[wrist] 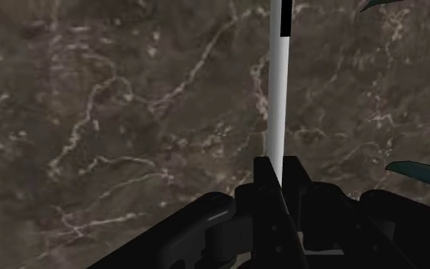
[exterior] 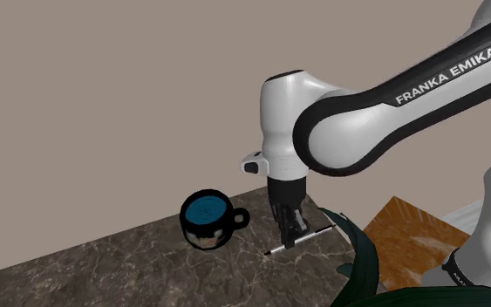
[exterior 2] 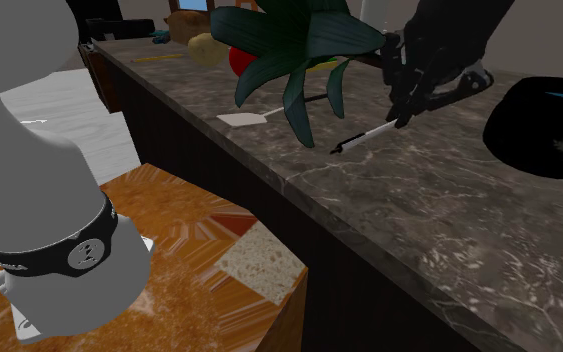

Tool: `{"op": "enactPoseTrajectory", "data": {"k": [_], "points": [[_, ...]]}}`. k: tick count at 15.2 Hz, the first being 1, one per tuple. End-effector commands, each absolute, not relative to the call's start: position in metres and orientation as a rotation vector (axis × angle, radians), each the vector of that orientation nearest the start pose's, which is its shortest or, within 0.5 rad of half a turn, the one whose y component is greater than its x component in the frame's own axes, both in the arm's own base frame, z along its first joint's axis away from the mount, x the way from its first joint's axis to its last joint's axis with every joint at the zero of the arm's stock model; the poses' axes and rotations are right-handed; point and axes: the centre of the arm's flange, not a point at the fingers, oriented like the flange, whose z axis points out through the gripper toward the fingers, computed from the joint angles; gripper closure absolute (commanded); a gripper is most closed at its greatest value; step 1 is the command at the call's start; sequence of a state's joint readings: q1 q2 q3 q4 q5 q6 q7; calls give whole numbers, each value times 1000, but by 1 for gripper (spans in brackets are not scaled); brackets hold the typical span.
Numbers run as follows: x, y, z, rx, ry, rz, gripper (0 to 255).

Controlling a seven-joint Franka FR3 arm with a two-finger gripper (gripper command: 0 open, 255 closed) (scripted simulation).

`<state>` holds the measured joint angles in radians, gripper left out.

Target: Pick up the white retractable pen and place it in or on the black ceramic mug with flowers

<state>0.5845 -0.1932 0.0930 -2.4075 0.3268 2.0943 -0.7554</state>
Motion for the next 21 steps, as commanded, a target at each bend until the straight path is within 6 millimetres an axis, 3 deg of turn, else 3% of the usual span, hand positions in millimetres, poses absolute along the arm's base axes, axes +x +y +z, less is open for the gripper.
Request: {"op": "enactPoseTrajectory", "data": {"k": [1, 21], "points": [[344, 296, 390, -2336, -1683, 157, 255], [344, 296, 495, -2336, -1683, 157, 255]]}}
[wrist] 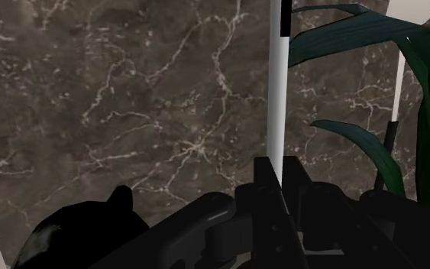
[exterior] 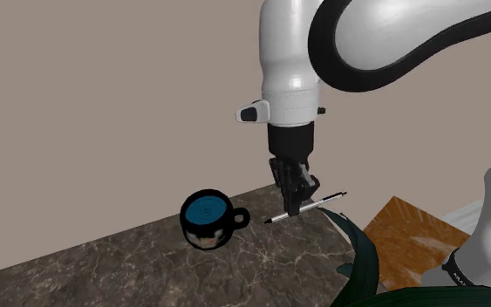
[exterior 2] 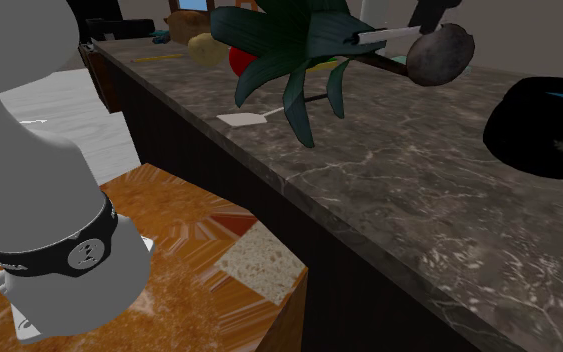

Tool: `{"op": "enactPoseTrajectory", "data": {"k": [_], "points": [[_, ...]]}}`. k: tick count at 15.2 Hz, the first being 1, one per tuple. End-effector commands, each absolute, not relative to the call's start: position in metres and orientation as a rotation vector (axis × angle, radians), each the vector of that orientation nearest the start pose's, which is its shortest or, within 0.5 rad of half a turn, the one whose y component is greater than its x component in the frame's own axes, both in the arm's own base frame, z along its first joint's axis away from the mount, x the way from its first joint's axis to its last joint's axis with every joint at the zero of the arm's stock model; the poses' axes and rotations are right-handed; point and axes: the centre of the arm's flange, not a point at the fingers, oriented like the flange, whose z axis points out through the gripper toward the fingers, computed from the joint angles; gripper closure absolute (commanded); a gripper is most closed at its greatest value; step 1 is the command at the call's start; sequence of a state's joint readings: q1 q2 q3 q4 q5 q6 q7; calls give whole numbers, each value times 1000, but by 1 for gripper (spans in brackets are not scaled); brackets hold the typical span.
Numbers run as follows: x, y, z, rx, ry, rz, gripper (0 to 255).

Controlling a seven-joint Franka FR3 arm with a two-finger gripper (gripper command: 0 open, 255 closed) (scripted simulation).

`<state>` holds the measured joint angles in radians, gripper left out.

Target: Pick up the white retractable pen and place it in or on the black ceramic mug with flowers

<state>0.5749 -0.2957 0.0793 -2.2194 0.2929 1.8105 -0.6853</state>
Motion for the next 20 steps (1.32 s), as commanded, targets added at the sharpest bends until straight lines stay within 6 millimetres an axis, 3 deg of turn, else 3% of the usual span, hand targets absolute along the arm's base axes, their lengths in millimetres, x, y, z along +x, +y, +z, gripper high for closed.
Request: {"op": "enactPoseTrajectory", "data": {"k": [1, 3, 20], "points": [[344, 296, 501, -2336, -1683, 157, 255], [344, 296, 509, -2336, -1683, 157, 255], [524, 429, 527, -2336, -1683, 157, 255]]}}
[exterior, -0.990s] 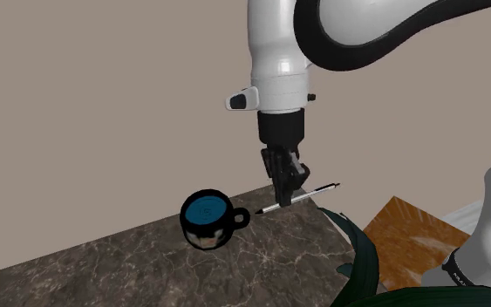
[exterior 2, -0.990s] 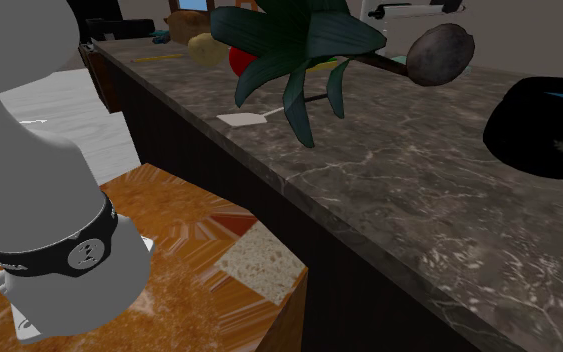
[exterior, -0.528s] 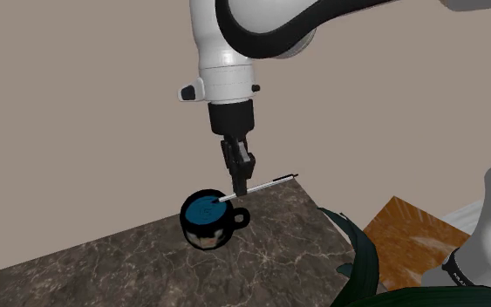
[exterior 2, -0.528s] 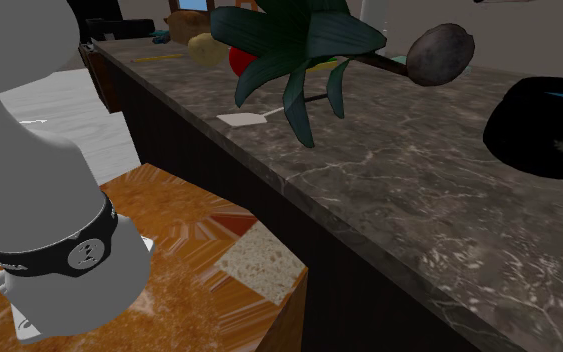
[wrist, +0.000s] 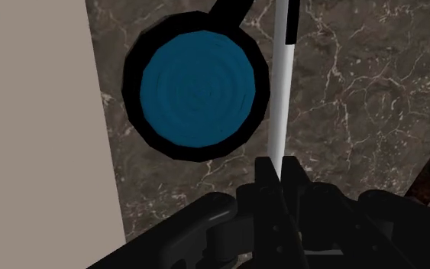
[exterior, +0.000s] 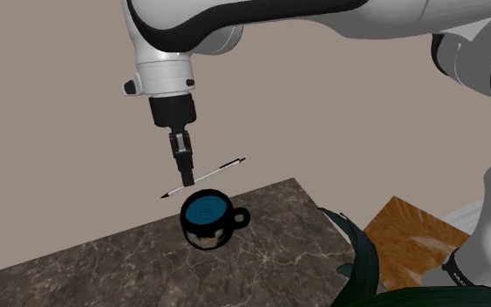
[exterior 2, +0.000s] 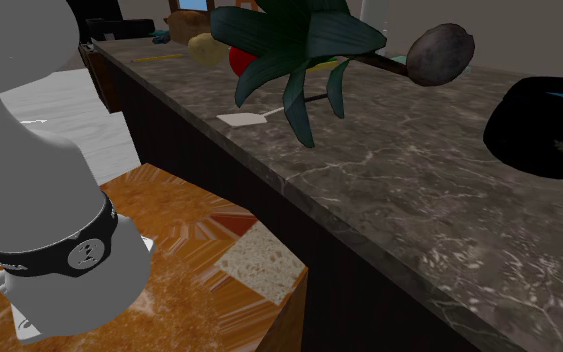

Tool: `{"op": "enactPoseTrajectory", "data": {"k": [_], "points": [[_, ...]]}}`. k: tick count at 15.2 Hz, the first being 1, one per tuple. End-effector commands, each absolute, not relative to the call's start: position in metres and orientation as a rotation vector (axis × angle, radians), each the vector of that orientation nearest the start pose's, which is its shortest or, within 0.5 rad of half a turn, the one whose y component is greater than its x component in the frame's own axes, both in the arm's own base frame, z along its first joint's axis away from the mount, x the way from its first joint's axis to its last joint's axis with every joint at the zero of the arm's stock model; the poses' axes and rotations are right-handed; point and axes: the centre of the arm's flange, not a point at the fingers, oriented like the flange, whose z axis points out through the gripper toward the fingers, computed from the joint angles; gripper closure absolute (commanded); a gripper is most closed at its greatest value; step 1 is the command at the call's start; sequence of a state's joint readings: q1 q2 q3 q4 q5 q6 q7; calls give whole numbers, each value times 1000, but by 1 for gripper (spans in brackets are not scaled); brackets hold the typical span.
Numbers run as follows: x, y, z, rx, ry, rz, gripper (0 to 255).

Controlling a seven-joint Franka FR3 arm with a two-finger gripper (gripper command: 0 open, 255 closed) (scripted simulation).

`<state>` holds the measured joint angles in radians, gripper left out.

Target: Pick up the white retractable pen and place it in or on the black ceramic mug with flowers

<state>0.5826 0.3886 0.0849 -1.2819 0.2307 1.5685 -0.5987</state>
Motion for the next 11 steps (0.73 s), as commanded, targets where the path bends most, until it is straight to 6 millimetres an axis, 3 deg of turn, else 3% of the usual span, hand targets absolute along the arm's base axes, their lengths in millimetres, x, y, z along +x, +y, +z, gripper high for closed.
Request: {"op": "enactPoseTrajectory", "data": {"k": [1, 11], "points": [[524, 429, 522, -2336, -1683, 157, 255], [524, 429, 469, -2336, -1683, 157, 255]]}}
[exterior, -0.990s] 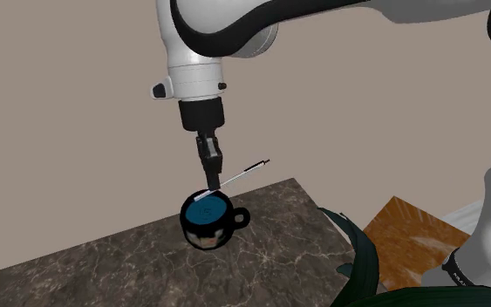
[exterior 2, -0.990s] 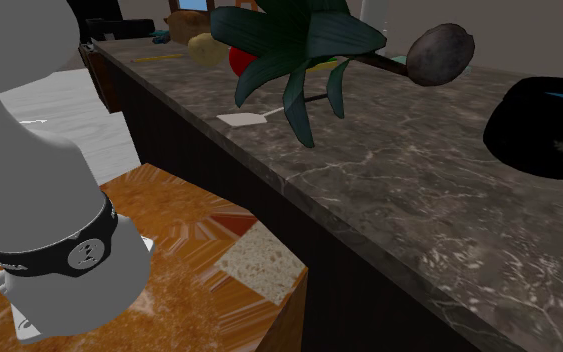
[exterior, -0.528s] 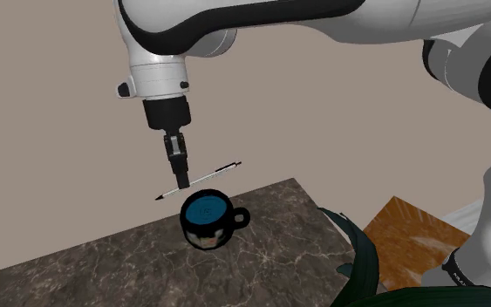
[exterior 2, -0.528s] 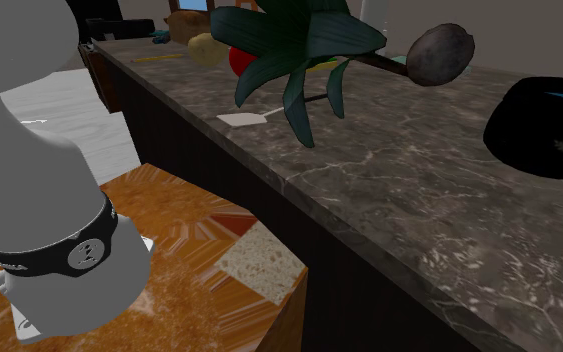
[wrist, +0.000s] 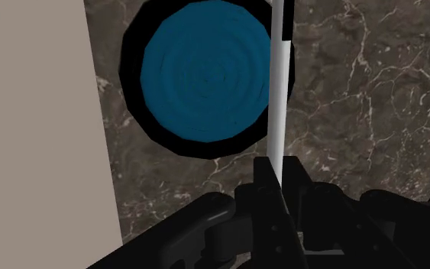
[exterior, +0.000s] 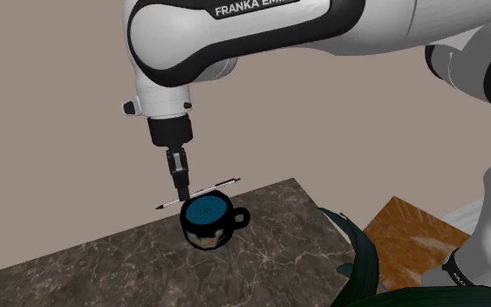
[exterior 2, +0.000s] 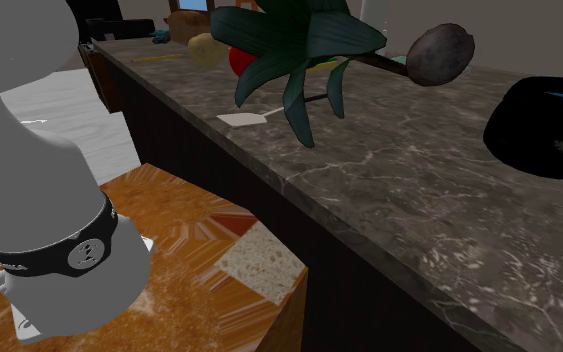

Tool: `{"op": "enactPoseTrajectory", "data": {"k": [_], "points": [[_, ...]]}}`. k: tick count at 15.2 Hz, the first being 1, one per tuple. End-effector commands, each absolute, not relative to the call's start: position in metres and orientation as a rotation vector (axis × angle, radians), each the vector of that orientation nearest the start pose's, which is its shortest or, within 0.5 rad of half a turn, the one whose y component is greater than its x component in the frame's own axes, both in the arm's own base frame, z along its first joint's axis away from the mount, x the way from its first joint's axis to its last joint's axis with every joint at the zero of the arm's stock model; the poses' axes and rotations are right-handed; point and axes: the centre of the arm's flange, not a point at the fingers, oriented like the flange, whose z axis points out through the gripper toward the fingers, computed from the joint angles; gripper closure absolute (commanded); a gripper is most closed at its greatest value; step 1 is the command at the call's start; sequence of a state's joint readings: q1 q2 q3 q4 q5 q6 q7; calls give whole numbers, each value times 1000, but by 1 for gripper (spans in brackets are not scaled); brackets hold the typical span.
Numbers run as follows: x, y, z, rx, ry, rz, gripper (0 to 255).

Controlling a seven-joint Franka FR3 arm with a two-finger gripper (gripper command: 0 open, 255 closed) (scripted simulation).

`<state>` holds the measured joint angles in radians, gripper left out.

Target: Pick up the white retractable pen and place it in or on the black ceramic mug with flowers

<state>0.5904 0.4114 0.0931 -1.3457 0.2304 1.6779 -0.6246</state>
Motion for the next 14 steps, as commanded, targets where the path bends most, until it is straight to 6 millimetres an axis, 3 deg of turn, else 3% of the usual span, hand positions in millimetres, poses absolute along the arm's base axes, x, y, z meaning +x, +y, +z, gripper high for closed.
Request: {"op": "enactPoseTrajectory", "data": {"k": [1, 6, 13, 14], "points": [[524, 429, 464, -2336, -1683, 157, 255], [524, 429, 439, -2336, -1683, 157, 255], [524, 429, 439, -2335, -1683, 157, 255], [521, 426, 438, -2335, -1683, 157, 0]]}}
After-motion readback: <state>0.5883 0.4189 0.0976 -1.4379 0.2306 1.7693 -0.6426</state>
